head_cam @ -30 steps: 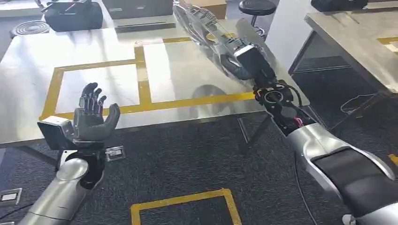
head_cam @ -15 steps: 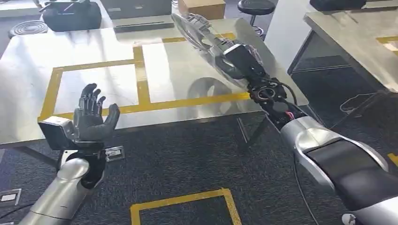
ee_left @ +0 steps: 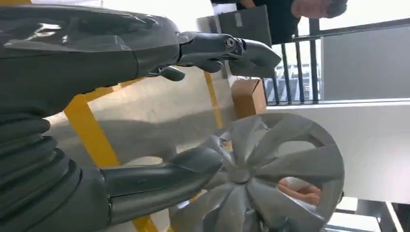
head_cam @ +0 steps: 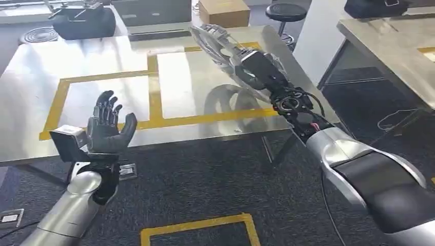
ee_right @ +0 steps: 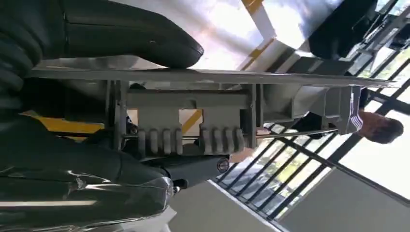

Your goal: Take the parts from the cabinet and place them on the table.

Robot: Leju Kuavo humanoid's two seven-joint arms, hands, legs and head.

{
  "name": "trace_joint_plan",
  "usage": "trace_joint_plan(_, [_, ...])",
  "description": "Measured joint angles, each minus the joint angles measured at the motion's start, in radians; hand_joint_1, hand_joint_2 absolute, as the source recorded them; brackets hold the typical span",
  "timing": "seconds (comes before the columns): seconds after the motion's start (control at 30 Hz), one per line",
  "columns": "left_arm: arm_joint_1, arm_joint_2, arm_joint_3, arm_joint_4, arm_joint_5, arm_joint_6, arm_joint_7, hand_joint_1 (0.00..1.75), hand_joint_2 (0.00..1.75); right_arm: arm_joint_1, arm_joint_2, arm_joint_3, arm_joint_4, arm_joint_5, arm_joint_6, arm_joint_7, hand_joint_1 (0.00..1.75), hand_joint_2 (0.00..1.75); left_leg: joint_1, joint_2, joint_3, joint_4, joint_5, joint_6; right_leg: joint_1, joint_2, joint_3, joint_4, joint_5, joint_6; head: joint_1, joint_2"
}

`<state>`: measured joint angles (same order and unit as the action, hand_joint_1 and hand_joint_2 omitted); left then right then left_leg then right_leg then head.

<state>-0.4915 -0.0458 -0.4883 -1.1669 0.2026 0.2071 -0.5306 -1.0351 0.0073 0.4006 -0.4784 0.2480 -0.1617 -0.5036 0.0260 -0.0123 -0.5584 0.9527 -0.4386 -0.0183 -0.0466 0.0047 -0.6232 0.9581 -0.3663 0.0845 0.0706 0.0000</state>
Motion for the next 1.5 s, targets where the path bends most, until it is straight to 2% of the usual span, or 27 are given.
trace_joint_plan(0.03, [0.002, 0.0, 0.0, 0.0, 0.0, 0.0, 0.0, 0.0, 1.75, -0.002, 0.001, 0.001, 0.0, 0.0, 0.0, -0.001, 1.75, 1.75, 0.0, -0.004, -0.009, 0.009, 0.005, -0.006, 0.002, 0.004, -0.006, 0.013, -0.001, -0.015, -0.003, 0.0])
trace_joint_plan(0.07, [0.004, 0.0, 0.0, 0.001, 0.0, -0.001, 0.001, 0.0, 1.75, -0.003, 0.002, 0.002, 0.001, 0.0, 0.0, -0.002, 1.75, 1.75, 0.0, -0.003, -0.008, 0.003, 0.005, -0.009, 0.005, 0.005, -0.014, 0.018, -0.004, -0.019, -0.017, 0.0])
trace_joint_plan(0.1, [0.004, 0.0, 0.0, 0.001, 0.0, -0.002, 0.0, 0.0, 1.75, -0.003, 0.004, 0.003, 0.003, 0.0, 0.0, -0.002, 1.75, 1.75, 0.002, -0.002, -0.009, 0.0, 0.001, -0.01, 0.003, 0.006, -0.014, 0.022, -0.005, -0.023, -0.019, 0.0])
trace_joint_plan(0.13, [0.005, 0.001, 0.0, 0.003, 0.001, -0.001, 0.001, 0.0, 1.75, -0.005, 0.005, 0.004, 0.007, 0.0, -0.001, -0.002, 1.75, 1.75, 0.002, -0.002, -0.006, -0.001, -0.006, 0.006, 0.001, 0.008, -0.016, 0.021, -0.006, -0.023, -0.022, 0.0])
trace_joint_plan(0.17, [0.004, 0.002, 0.0, 0.004, 0.001, -0.002, 0.001, 0.0, 1.75, -0.007, 0.005, 0.005, 0.01, 0.005, -0.001, 0.0, 1.75, 1.75, 0.001, -0.002, -0.008, -0.005, 0.0, 0.016, 0.0, 0.009, -0.021, 0.02, -0.005, -0.023, -0.031, 0.0])
trace_joint_plan(0.2, [0.003, 0.002, 0.0, 0.004, 0.001, -0.002, 0.001, 0.0, 1.75, -0.01, 0.005, 0.006, 0.014, 0.011, -0.001, 0.005, 1.75, 1.75, 0.0, -0.002, -0.009, -0.005, 0.002, 0.016, 0.0, 0.011, -0.024, 0.02, -0.005, -0.024, -0.034, 0.0])
trace_joint_plan(0.3, [0.001, 0.001, 0.0, 0.01, -0.005, -0.002, -0.003, 0.0, 1.75, -0.015, 0.013, 0.018, 0.031, 0.046, 0.001, 0.033, 1.75, 1.75, 0.001, -0.001, -0.011, -0.008, 0.012, 0.006, 0.002, 0.018, -0.031, 0.019, -0.002, -0.03, -0.05, 0.0])
trace_joint_plan(0.4, [-0.001, -0.002, -0.002, 0.015, -0.009, -0.002, -0.008, 0.0, 1.75, -0.016, 0.022, 0.03, 0.045, 0.076, 0.002, 0.052, 1.75, 1.75, 0.003, 0.004, -0.01, -0.017, 0.013, 0.005, 0.006, 0.021, -0.032, 0.019, -0.003, -0.043, -0.06, 0.0])
trace_joint_plan(0.43, [-0.002, -0.002, -0.005, 0.017, -0.01, -0.002, -0.011, 0.0, 1.75, -0.018, 0.024, 0.036, 0.052, 0.089, 0.002, 0.062, 1.75, 1.75, 0.004, 0.005, -0.01, -0.019, 0.011, 0.001, 0.008, 0.021, -0.032, 0.019, -0.003, -0.047, -0.061, 0.0])
trace_joint_plan(0.47, [-0.003, -0.003, -0.007, 0.018, -0.01, -0.005, -0.014, 0.0, 1.75, -0.019, 0.028, 0.043, 0.059, 0.101, 0.002, 0.07, 1.75, 1.75, 0.004, 0.005, -0.01, -0.019, 0.011, -0.003, 0.008, 0.021, -0.031, 0.019, -0.003, -0.048, -0.061, 0.0])
trace_joint_plan(0.53, [-0.005, -0.005, -0.014, 0.021, -0.01, -0.008, -0.017, 0.0, 1.75, -0.026, 0.035, 0.06, 0.074, 0.123, 0.002, 0.088, 1.75, 1.75, 0.005, 0.005, -0.01, -0.021, 0.013, -0.023, 0.009, 0.02, -0.031, 0.019, -0.001, -0.05, -0.061, 0.0])
trace_joint_plan(0.57, [-0.007, -0.007, -0.016, 0.023, -0.01, -0.009, -0.018, 0.0, 1.75, -0.028, 0.039, 0.067, 0.079, 0.132, 0.0, 0.095, 1.75, 1.75, 0.006, 0.005, -0.01, -0.021, 0.013, -0.025, 0.009, 0.019, -0.03, 0.019, -0.001, -0.05, -0.061, 0.0])
trace_joint_plan(1.07, [-0.034, -0.026, -0.024, 0.051, 0.003, -0.025, -0.039, 0.0, 1.75, -0.063, 0.079, 0.125, 0.118, 0.187, 0.01, 0.136, 1.75, 1.75, 0.002, 0.004, -0.011, -0.008, 0.012, -0.024, 0.009, 0.018, -0.02, 0.014, 0.003, -0.05, -0.057, 0.0])
trace_joint_plan(1.1, [-0.036, -0.027, -0.025, 0.052, 0.004, -0.025, -0.039, 0.0, 1.75, -0.064, 0.08, 0.129, 0.12, 0.187, 0.01, 0.136, 0.0, 0.0, 0.002, 0.004, -0.011, -0.008, 0.012, -0.023, 0.009, 0.018, -0.02, 0.014, 0.003, -0.05, -0.057, 0.0])
trace_joint_plan(1.5, [-0.044, -0.041, -0.026, 0.074, 0.016, -0.028, -0.057, 0.0, 1.75, -0.073, 0.113, 0.151, 0.125, 0.202, 0.026, 0.143, 0.0, 0.0, 0.002, 0.004, -0.01, -0.008, 0.011, -0.023, 0.009, 0.018, -0.019, 0.013, 0.003, -0.05, -0.056, 0.0])
